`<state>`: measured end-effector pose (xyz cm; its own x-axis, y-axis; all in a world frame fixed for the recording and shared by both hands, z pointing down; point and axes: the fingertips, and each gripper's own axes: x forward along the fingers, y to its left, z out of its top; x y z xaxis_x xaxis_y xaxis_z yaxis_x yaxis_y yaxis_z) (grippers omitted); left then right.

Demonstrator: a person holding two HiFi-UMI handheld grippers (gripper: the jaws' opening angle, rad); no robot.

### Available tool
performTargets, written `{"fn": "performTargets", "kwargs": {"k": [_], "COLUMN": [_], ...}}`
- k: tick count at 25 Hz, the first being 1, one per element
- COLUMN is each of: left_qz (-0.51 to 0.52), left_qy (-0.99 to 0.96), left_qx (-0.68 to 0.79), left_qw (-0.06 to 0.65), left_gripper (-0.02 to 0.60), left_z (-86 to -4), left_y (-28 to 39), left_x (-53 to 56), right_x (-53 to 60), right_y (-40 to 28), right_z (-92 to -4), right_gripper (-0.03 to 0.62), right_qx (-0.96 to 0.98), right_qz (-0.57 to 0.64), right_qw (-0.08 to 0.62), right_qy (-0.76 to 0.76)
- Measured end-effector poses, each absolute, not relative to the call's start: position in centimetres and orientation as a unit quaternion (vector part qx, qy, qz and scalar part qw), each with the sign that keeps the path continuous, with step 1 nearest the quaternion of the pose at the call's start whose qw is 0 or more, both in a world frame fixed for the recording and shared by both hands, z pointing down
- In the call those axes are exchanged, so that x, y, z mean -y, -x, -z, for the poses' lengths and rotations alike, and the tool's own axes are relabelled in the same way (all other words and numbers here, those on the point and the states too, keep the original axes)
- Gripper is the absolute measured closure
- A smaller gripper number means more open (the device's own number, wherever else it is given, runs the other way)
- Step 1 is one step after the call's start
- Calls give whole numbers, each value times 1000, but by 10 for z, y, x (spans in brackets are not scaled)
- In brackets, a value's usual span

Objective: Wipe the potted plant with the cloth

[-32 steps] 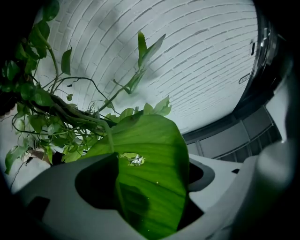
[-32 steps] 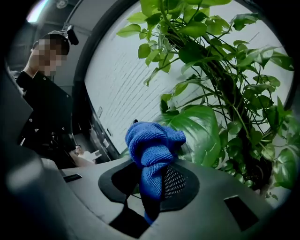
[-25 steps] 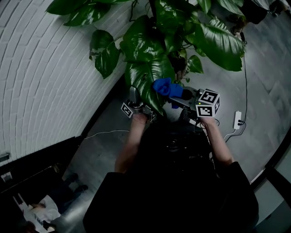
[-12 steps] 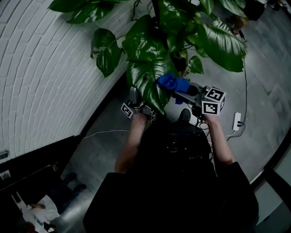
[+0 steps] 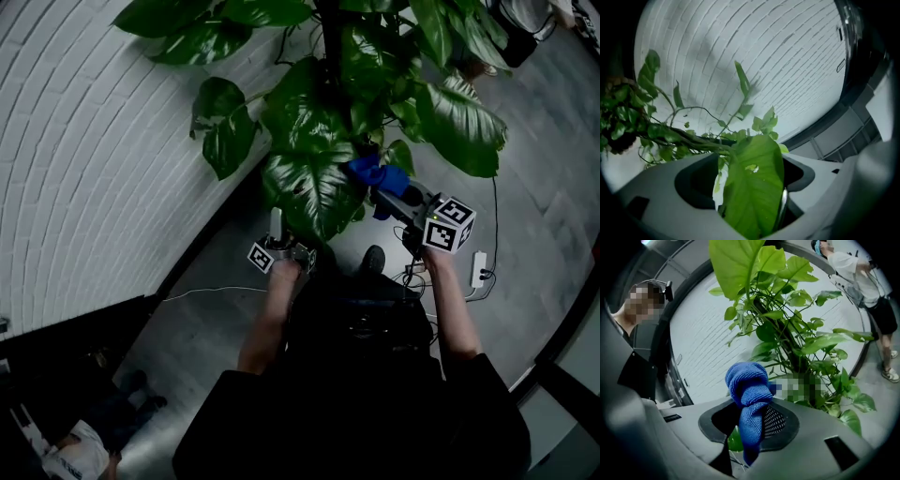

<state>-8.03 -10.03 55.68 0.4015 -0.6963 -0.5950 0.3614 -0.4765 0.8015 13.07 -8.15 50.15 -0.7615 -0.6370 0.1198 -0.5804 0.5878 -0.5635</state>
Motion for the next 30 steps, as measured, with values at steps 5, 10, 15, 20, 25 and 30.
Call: {"fn": "performTargets", "kwargs": {"k": [5,10,15,20,25,30], "left_qz": [568,602,628,624,626,627], "left_qy": [-617,-603,-582,-583,-582,-583], "left_qx": [186,110,22,-14,-18,-14], "left_qw": [512,512,517,520,518,517], "left_gripper": [195,193,187,187,187,187], "left_z": [-614,-589,-554,-530,-523,-518], "left_y": [103,76,50,35,35,36], "left_x": [121,142,148,147,143,138], "right_x": [114,154,194,191,153,97], "right_y": [-129,-101,-87,-57,-41,-32], "right_z": [-481,-472,-478,-500,-512,-523], "right_gripper": [473,473,473,473,473,473], "right_qx": [-893,-903,-903,-917,-927,-935], "right_qz": [260,231,232,253,267,277], "right_qw": [35,11,-8,-60,-61,-61], "right_qy": [366,363,361,303,256,213]}}
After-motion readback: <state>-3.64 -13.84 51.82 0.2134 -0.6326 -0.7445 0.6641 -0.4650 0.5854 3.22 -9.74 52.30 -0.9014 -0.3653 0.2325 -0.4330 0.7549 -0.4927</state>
